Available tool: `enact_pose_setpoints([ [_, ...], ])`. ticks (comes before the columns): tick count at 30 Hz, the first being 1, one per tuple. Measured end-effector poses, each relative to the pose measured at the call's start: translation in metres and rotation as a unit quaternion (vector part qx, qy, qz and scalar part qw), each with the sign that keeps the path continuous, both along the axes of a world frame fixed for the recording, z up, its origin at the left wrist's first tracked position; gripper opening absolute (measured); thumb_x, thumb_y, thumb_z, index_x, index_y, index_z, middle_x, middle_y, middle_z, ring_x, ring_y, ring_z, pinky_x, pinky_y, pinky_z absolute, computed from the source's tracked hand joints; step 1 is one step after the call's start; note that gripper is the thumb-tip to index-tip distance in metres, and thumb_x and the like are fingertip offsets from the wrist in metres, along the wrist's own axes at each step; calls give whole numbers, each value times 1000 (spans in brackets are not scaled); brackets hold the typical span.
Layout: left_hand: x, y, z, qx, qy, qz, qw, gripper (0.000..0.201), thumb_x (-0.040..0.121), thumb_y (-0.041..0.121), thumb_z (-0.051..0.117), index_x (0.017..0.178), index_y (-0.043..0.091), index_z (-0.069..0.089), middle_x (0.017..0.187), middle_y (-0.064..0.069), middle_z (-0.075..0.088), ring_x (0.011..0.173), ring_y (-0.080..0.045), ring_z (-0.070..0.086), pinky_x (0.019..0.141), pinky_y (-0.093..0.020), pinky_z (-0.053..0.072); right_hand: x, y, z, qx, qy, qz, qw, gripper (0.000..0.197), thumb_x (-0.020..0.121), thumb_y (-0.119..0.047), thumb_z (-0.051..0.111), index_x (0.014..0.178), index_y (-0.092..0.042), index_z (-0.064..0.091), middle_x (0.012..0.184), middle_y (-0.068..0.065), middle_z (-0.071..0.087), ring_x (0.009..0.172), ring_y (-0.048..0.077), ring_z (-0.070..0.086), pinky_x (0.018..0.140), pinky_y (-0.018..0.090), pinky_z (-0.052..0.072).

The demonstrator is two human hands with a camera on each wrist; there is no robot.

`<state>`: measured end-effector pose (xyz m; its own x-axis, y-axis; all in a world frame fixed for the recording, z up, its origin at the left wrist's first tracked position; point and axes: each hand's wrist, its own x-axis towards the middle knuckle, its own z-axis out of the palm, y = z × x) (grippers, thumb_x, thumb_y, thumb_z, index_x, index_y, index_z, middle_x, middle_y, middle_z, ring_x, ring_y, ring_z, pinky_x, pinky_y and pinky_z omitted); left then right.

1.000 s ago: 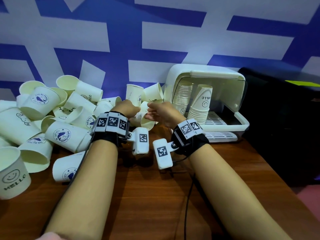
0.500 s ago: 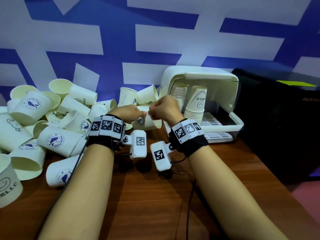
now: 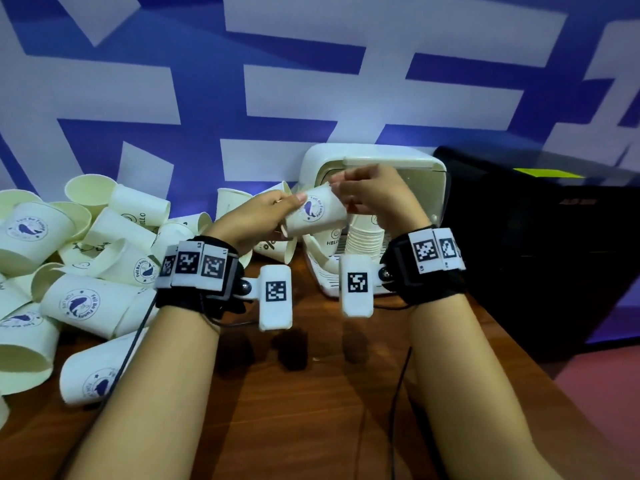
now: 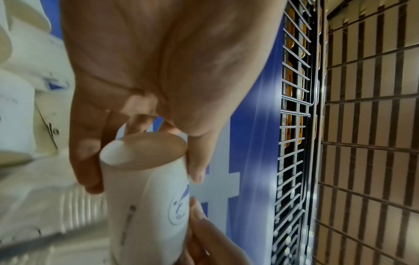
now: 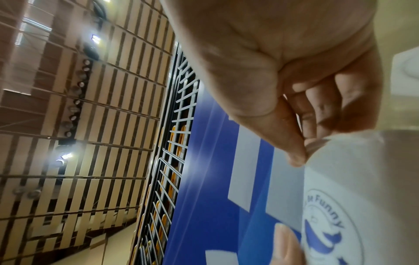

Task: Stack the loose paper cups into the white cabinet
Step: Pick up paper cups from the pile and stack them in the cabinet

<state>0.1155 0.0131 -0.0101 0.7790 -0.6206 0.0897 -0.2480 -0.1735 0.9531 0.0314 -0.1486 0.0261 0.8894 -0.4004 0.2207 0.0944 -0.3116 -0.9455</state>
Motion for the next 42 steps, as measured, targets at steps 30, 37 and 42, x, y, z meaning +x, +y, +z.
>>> enact_pose_setpoints([
  [30,-16,-123,19,-254,54,-26,965,9,94,4,55,96,9,63,91,-2,66,85,-10,62,81,-19,51,-27,-106,-3,43,-26,-40,998,36,97,-38,53,100,-4,66,91,7,71,81,15,69,72,21,56],
  [37,-19,-126,12,-179,-52,5,983,27,91,12,63,117,8,64,113,-4,67,101,-12,61,86,-17,49,-14,-105,-18,54,-17,49,997,27,99,-31,49,97,-10,67,93,-3,74,96,8,67,88,20,52],
  [42,-18,-129,8,-121,-82,8,989,35,90,26,64,122,11,61,121,-5,64,112,-18,59,102,-38,46,-10,-112,-25,102,-65,45,992,26,99,-26,51,101,-5,65,100,6,71,97,15,67,90,23,54],
])
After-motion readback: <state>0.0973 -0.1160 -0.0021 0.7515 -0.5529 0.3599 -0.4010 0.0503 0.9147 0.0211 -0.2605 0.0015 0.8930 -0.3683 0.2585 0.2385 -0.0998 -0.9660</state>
